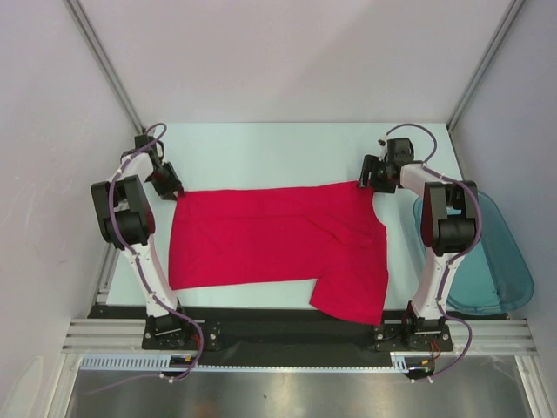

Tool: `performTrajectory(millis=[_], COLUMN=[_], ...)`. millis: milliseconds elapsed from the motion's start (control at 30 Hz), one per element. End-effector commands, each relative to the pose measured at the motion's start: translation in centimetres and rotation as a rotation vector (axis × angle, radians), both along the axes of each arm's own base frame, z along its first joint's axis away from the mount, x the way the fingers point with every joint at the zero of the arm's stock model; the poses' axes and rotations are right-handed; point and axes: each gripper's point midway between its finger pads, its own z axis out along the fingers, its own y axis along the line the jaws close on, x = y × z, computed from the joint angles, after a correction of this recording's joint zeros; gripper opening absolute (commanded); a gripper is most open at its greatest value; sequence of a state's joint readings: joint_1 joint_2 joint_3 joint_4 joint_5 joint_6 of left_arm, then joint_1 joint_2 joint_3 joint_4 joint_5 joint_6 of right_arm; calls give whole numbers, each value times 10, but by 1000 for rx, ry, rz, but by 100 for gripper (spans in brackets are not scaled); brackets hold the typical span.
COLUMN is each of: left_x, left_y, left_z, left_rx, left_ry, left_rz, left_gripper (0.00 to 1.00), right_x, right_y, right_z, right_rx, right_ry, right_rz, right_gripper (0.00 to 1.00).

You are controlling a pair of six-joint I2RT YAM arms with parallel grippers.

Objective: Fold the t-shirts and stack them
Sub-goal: Fold the tshirt

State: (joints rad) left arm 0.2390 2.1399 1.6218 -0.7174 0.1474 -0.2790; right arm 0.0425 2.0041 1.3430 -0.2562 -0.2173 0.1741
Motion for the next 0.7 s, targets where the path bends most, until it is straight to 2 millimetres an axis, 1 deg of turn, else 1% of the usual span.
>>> performTrajectory(millis=[0, 33, 100, 133, 200, 267, 300, 400, 433, 467, 500, 533, 567, 600, 667], left_x=[17, 17, 15, 15, 14, 13, 13, 13, 15, 14, 15, 16, 18, 19, 26], left_y=[9, 9, 8, 8, 8, 9, 9, 12, 13, 14, 15, 16, 14, 16, 15], left_z=[4, 5, 2, 0, -1, -2, -2, 0, 1, 0, 1, 1, 1, 1, 3], left_rx=[-3, -3, -7, -11, -21, -21, -20, -18, -17, -20, -25, -43, -52, -61, -79], left_ry=[-50, -50, -41, -39, -36, -34, -33, -38, -44, -43, -47, -54, -60, -66, -100], left_rz=[4, 4, 6, 7, 11, 18, 18, 30, 34, 39, 54, 74, 80, 95, 107], left_gripper=[37, 37, 37, 34, 31, 26, 24, 18, 14, 11, 9, 2, 0, 0, 0], right_x=[6, 6, 7, 8, 8, 9, 8, 11, 12, 13, 15, 17, 20, 21, 26], right_y=[-10, -14, -13, -12, -10, -4, -4, -3, -2, -2, -2, -2, -2, -4, -7], right_z=[-6, -5, -5, -8, -11, -15, -15, -12, -11, -10, -11, -12, -9, -12, -11], right_rx=[-56, -74, -76, -71, -58, -31, -27, -17, -12, -10, -3, 1, 2, -5, -7], right_ry=[7, 2, 0, 6, 17, 23, 30, 21, 17, 16, 19, 21, 15, 20, 10], right_rz=[-4, -10, -1, 6, 12, 21, 19, 11, 9, 7, -4, -7, -14, -38, -64], right_gripper=[72, 73, 74, 74, 72, 68, 61, 53, 43, 37, 26, 22, 18, 8, 0])
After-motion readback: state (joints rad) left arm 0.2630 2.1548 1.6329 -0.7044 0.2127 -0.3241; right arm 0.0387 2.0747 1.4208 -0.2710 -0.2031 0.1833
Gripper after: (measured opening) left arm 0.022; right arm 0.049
